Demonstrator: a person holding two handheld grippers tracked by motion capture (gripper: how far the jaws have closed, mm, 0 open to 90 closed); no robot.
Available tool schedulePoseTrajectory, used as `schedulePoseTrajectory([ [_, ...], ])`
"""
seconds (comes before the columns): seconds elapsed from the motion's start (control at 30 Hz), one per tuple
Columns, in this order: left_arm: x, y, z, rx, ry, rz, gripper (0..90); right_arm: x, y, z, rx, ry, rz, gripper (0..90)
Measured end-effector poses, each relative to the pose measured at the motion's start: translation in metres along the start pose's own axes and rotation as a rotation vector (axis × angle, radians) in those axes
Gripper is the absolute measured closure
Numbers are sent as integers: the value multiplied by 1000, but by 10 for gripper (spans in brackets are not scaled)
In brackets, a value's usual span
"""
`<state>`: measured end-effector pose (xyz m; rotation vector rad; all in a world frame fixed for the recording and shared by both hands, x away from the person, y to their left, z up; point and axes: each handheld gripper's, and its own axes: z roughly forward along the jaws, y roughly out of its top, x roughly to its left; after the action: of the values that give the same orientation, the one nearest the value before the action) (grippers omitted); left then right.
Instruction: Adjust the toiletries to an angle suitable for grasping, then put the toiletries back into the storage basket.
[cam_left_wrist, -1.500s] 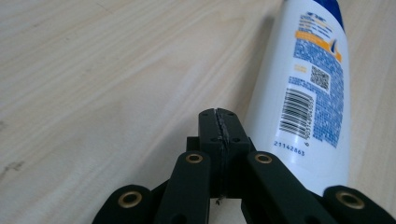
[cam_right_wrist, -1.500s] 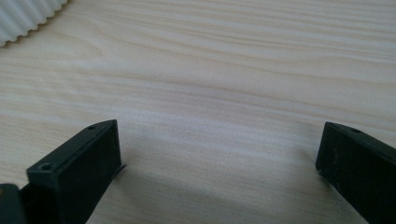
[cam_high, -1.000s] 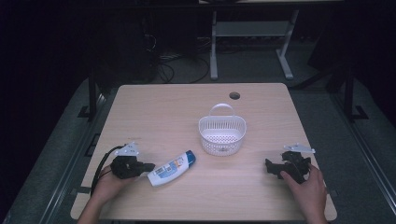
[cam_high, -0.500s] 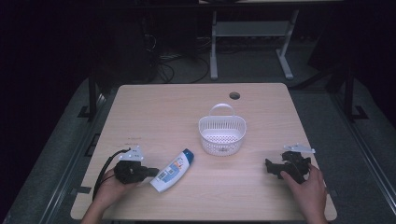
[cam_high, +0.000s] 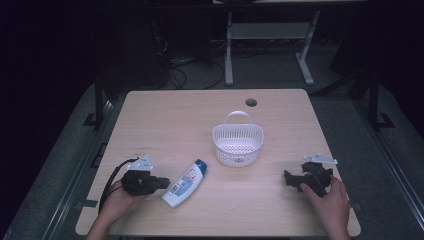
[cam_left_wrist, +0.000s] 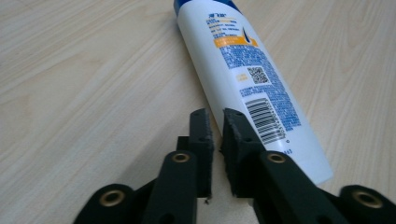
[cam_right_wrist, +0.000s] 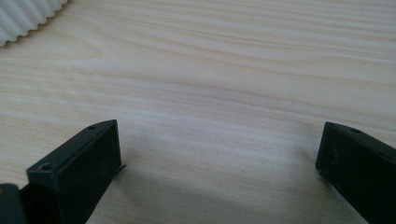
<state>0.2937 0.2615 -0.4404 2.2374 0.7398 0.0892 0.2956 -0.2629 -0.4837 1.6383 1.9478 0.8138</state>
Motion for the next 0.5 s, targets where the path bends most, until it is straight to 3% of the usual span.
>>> schedulePoseTrajectory([
  [0.1, 2, 2, -1, 2, 17, -12, 702, 0, 0, 0, 0, 0, 0, 0],
  [0.23, 4, 9, -4, -13, 42, -38, 507, 0, 0, 0, 0, 0, 0, 0],
  [0.5, 1, 28, -3, -22, 80, -49, 329, 0, 0, 0, 0, 0, 0, 0],
])
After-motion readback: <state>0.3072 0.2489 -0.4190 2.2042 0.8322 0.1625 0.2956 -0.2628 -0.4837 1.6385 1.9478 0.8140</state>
